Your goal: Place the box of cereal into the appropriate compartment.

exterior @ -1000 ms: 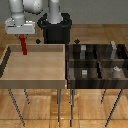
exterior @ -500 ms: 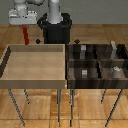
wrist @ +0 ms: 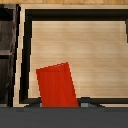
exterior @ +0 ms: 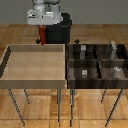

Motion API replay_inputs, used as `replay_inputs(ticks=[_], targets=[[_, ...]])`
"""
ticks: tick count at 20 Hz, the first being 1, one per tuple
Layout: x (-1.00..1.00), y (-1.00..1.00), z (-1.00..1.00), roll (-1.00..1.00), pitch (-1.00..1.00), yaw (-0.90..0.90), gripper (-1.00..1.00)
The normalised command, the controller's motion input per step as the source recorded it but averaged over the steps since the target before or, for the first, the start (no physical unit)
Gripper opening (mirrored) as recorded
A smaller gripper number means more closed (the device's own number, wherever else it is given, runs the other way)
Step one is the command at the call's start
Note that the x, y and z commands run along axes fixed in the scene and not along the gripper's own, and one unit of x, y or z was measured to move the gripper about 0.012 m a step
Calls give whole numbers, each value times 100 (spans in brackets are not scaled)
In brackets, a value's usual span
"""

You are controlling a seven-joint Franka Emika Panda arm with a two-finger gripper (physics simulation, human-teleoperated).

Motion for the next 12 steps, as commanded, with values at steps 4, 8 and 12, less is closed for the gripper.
replay_inputs(ticks=[4,8,12], targets=[[0,100,0,0,0,0,-100],[0,100,0,0,0,0,-100],[0,100,0,0,0,0,-100]])
